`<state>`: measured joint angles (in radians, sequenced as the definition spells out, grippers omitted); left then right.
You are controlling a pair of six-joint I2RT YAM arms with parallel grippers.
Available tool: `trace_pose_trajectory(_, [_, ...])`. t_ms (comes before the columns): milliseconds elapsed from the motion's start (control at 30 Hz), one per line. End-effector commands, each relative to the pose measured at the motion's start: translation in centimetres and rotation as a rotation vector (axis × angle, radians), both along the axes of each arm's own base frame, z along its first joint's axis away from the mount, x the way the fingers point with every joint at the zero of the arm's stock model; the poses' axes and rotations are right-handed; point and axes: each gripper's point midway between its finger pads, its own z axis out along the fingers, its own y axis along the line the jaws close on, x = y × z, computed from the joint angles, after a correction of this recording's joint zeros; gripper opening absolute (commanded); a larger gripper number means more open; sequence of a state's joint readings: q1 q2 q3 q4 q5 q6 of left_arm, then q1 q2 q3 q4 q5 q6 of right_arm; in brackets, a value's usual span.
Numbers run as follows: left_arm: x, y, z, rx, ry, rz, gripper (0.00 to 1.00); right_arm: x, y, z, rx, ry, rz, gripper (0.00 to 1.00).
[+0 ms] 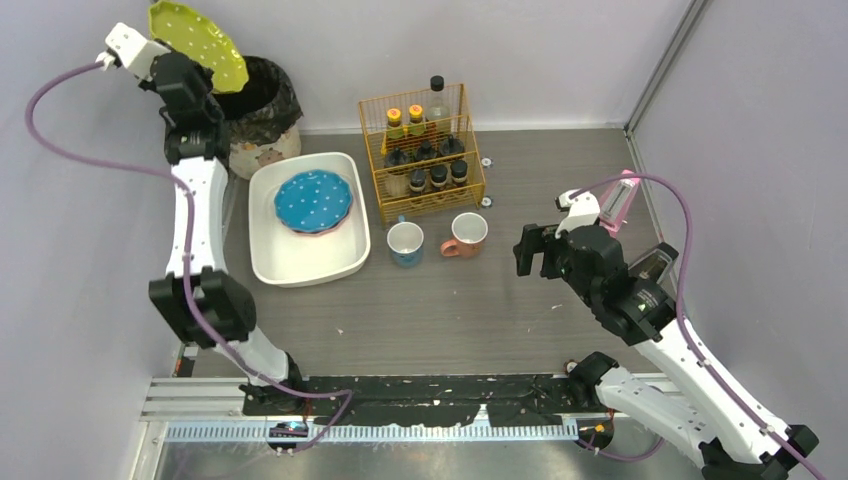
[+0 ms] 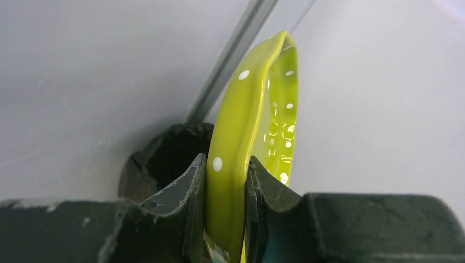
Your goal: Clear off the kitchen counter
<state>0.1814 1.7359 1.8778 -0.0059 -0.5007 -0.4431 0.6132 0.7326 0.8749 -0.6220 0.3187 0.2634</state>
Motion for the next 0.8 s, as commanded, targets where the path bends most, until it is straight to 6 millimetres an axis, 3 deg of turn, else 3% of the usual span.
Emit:
trace_pose_trajectory(0, [-7.4, -4.1, 9.8, -0.150, -0.441, -0.165, 0.00, -0.4, -0.2, 0.7, 0.017, -0.038, 0.014, 0.95])
trace_pose_trajectory(167, [-10.2, -6.7, 6.6, -0.293, -0.462, -0.283, 0.00, -0.9, -0.4, 0.5, 0.026, -0.048, 0.024, 0.95])
trace_pose_trajectory(433, [-13.5, -10.6, -1.3, -0.474, -0.378, -0.412, 0.00, -1.4, -0.6, 0.1, 0.033, -0.051, 0.031, 0.95])
trace_pose_trajectory(533, [-14.1, -11.3, -4.8, -0.500, -0.320, -0.415, 0.00, -1.5, -0.5, -0.1, 0.030, -0.044, 0.036, 0.95])
trace_pose_trajectory(767, [-13.5, -11.8, -15.1, -0.646, -0.175, -0.374, 0.00, -1.4, -0.4, -0.4, 0.029, -0.036, 0.034, 0.95])
